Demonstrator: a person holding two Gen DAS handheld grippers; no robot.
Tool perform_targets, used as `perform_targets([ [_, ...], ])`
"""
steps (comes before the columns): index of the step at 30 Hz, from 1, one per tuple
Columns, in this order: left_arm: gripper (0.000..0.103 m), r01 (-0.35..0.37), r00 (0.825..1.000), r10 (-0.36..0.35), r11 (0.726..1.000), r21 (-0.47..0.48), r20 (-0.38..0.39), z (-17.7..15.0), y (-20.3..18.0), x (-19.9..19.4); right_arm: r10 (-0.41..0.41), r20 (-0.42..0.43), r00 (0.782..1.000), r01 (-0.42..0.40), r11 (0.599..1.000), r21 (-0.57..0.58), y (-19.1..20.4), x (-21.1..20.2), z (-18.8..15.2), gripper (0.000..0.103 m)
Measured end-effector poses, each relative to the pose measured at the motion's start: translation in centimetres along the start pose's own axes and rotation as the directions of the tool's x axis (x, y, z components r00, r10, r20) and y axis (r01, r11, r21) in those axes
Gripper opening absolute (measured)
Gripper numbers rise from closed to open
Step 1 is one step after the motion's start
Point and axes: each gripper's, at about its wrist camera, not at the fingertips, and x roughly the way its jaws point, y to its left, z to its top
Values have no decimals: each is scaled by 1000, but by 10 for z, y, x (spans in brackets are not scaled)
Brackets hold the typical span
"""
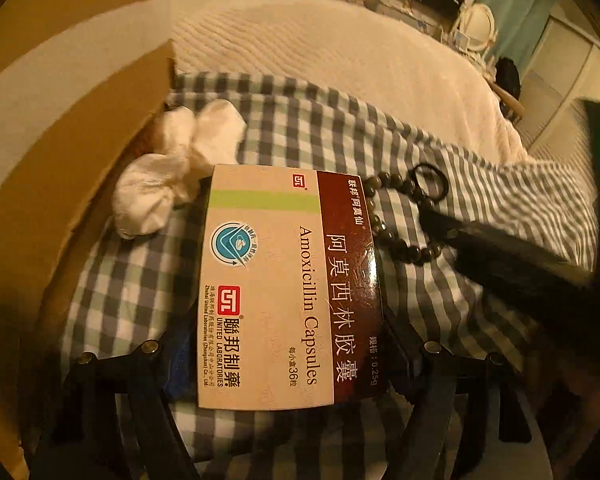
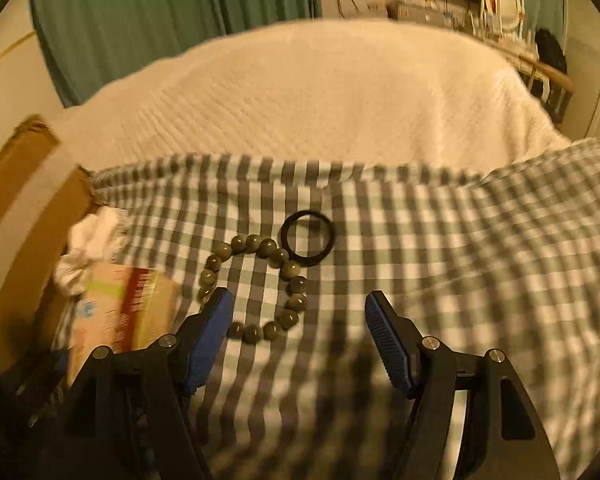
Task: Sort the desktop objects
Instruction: 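Grasp the amoxicillin box with the left tool while the right tool grasps the bead bracelet, then drop the amoxicillin box and bead bracelet into the cardboard box with both tools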
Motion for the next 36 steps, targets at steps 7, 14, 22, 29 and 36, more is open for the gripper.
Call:
perform_targets([
  [7, 78, 7, 1000, -7, 1000, -1, 3, 8, 3, 1, -21, -51, 998, 19, 999, -29, 1, 18, -6, 11],
  [14, 78, 28, 999, -28, 1000, 5, 28, 9, 1, -2, -8, 34, 999, 9, 999, -41, 1, -21, -32, 11],
  [22, 78, 38, 995, -43, 998, 56, 93, 0, -13, -31, -55, 130, 990, 72, 989, -128, 20, -91, -62, 11],
  [29, 78, 55, 988, -65, 996, 73, 140, -1, -10, -75, -51, 202, 978, 76, 990, -119, 33, -147, -65, 11],
  [36, 78, 70, 955, -100, 991, 114, 279, 15, -4, -150, -51, 285, 957, 90, 988, -127, 47, -208, -53, 11],
])
